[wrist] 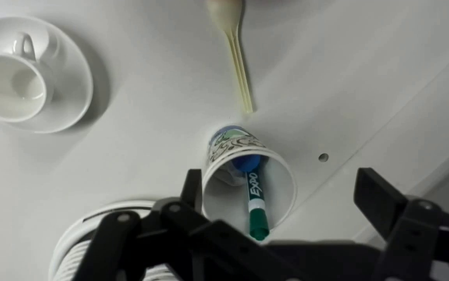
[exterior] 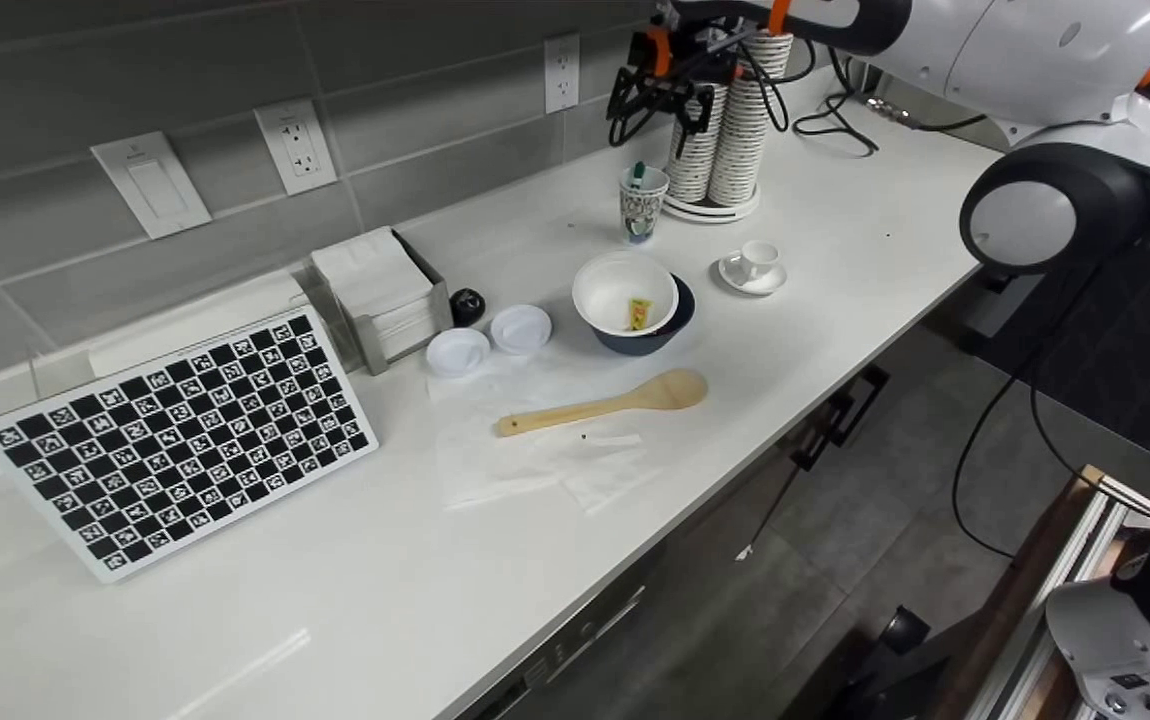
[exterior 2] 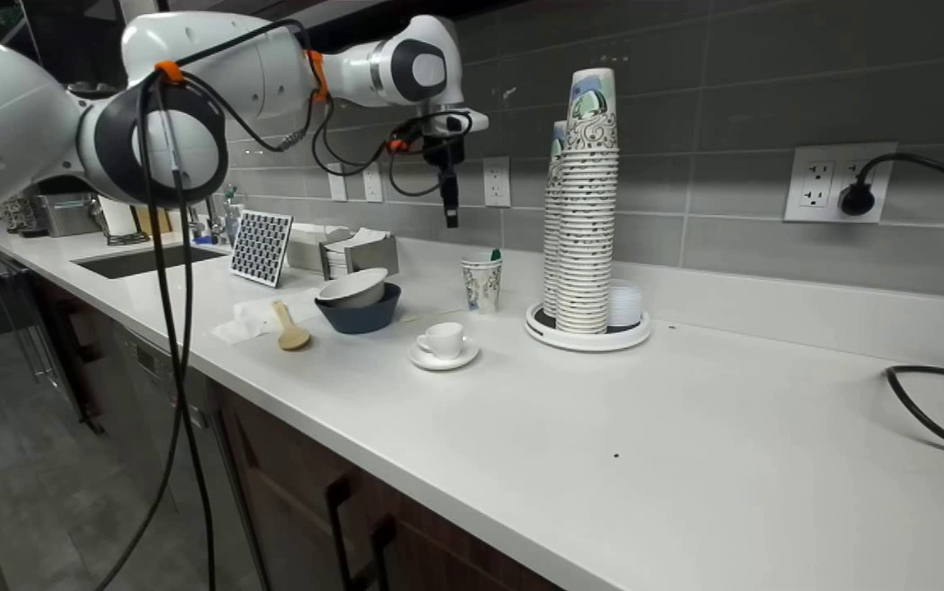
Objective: Pick up the coffee cups and make them stand upright
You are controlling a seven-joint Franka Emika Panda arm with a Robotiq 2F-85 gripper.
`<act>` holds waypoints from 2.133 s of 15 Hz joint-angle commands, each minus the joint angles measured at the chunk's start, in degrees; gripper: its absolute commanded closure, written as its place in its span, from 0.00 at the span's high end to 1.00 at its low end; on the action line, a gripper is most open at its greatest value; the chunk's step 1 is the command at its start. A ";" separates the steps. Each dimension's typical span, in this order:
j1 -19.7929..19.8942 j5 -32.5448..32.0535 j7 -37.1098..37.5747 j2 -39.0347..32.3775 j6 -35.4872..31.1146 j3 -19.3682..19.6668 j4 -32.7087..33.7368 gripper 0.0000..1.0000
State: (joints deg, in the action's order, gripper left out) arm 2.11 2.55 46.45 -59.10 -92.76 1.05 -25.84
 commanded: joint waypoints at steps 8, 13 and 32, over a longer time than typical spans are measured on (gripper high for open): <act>1.09 0.64 -12.13 1.53 4.54 -0.64 -1.18 1.00; 8.95 4.32 -30.61 4.03 12.42 -2.67 -0.75 1.00; 21.82 -4.60 -50.43 4.96 44.92 5.36 -0.87 1.00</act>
State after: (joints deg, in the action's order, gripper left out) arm 22.52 2.71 3.33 -54.77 -47.83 3.73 -27.53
